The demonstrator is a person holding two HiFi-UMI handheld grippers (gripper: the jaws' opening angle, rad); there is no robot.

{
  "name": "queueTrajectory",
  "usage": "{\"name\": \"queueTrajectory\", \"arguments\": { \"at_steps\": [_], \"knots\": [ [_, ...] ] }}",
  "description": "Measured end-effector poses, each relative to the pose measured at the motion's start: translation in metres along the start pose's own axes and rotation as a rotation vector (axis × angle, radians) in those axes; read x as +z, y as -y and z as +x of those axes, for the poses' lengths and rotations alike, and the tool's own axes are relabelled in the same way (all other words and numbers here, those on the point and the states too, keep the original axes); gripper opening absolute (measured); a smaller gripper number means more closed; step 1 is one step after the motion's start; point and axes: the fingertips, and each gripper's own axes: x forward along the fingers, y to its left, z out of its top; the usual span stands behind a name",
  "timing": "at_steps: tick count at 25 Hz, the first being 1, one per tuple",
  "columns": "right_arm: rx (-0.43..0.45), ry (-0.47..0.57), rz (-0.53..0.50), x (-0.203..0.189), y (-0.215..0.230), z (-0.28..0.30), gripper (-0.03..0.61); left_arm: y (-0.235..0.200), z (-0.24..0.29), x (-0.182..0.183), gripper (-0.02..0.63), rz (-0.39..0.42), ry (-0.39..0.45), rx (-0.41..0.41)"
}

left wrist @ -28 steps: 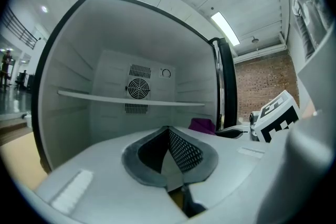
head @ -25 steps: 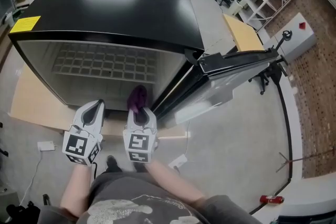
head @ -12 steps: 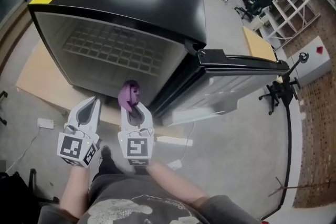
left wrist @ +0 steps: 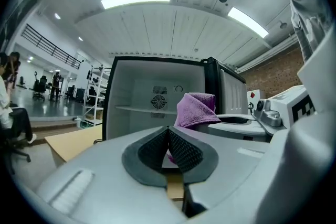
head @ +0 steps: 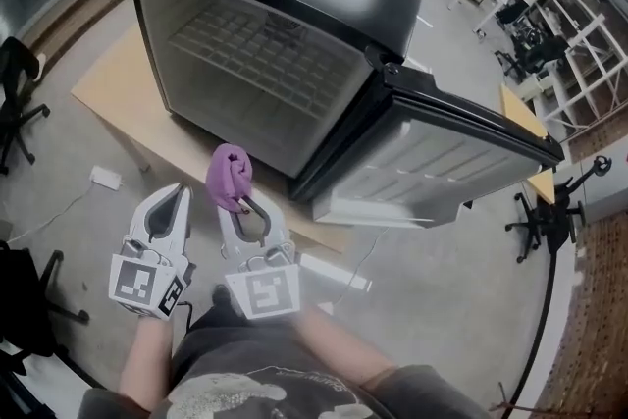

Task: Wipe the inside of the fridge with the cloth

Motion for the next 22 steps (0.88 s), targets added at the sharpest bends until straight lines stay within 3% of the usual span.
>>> {"name": "queueTrajectory", "arguments": {
  "at_steps": [16, 22],
  "knots": [
    [-0.115, 0.053, 0.023, 0.025, -0.027, -0.039, 0.040, 0.001, -0.085, 0.035, 0.017, 0.058, 0.086, -0.042],
    [-0.164, 0.062, 0.031, 0.033, -0.039, -0.049, 0.038, 0.003, -0.104, 0.032, 0.018, 0.057, 0.091, -0.062]
  ]
}}
